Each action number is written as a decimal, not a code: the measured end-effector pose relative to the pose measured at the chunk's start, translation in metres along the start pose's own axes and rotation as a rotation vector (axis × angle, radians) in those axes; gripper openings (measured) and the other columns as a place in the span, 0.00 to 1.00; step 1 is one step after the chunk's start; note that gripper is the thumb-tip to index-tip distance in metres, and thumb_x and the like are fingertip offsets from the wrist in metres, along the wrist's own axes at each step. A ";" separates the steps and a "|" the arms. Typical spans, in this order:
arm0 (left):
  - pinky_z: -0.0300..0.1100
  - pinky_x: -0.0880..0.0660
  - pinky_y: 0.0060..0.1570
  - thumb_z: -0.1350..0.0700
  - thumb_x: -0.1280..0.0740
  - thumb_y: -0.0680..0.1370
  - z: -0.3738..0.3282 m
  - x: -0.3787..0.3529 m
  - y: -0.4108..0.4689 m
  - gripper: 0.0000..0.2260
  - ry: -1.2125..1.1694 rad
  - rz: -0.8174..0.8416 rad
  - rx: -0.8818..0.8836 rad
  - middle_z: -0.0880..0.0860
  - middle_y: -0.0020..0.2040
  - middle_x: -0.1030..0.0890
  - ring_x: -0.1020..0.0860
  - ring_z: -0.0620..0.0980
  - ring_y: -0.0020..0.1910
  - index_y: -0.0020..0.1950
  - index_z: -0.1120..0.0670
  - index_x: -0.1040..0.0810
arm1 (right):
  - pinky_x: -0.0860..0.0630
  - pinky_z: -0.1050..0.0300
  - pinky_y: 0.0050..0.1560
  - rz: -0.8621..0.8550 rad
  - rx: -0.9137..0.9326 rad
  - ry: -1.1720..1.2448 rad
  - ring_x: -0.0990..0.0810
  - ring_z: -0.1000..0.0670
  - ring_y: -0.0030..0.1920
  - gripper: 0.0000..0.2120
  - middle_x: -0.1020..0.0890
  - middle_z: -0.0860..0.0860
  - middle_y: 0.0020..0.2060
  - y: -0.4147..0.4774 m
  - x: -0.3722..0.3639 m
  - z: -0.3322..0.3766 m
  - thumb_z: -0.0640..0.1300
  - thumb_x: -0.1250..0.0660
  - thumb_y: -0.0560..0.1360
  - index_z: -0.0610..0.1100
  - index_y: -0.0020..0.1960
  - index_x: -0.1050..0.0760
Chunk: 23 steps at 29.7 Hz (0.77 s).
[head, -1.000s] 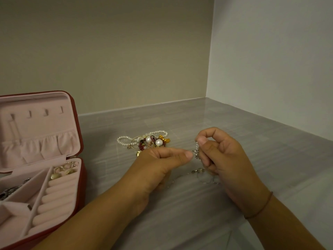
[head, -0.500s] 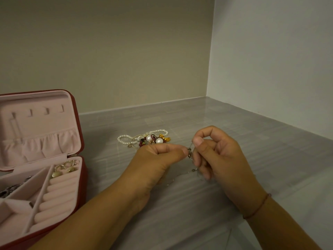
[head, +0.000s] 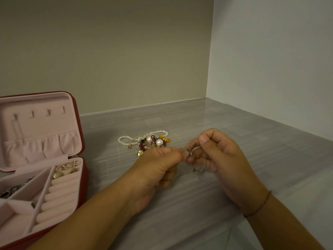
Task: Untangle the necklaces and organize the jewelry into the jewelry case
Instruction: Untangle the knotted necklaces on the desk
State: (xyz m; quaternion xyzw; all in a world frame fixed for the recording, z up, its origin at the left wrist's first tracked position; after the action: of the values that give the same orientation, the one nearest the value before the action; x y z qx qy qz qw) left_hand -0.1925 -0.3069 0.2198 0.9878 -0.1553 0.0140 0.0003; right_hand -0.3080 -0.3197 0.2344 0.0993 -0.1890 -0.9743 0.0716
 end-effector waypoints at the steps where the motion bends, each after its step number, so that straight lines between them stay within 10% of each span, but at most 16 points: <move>1: 0.33 0.46 0.22 0.61 0.36 0.77 0.001 -0.001 0.000 0.21 0.007 0.013 0.006 0.46 0.23 0.42 0.45 0.42 0.22 0.24 0.50 0.22 | 0.21 0.56 0.38 0.018 -0.025 0.029 0.19 0.47 0.34 0.14 0.19 0.41 0.40 0.000 -0.002 -0.001 0.47 0.37 0.72 0.34 0.46 0.29; 10: 0.31 0.49 0.22 0.55 0.33 0.57 0.009 0.003 0.001 0.10 -0.066 0.070 0.075 0.46 0.27 0.42 0.46 0.43 0.24 0.34 0.49 0.31 | 0.26 0.63 0.34 0.035 0.012 -0.028 0.25 0.53 0.31 0.07 0.19 0.46 0.35 0.002 0.000 -0.002 0.47 0.39 0.72 0.42 0.42 0.29; 15: 0.32 0.47 0.20 0.53 0.27 0.67 0.009 0.013 0.002 0.14 -0.015 -0.015 0.068 0.46 0.24 0.43 0.46 0.44 0.22 0.25 0.50 0.28 | 0.37 0.66 0.24 -0.048 0.044 -0.042 0.34 0.56 0.25 0.07 0.24 0.50 0.30 0.002 0.009 0.001 0.46 0.33 0.72 0.43 0.41 0.27; 23: 0.34 0.48 0.22 0.48 0.29 0.68 0.005 0.020 0.000 0.10 0.019 -0.104 0.024 0.46 0.22 0.42 0.46 0.43 0.21 0.42 0.53 0.15 | 0.40 0.68 0.21 -0.132 0.037 -0.053 0.38 0.59 0.20 0.05 0.30 0.49 0.22 -0.001 0.014 0.006 0.45 0.34 0.70 0.43 0.39 0.26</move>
State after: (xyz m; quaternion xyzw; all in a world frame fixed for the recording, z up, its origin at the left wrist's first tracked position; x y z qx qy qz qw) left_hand -0.1730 -0.3134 0.2151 0.9942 -0.1038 0.0254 -0.0093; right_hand -0.3231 -0.3188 0.2370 0.0868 -0.2020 -0.9755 0.0003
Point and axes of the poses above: each hand's wrist, its own y-axis towards the middle knuckle, its own x-axis out of the back of the hand, z = x × y, the point moved 9 cm from there along y, towards the middle knuckle
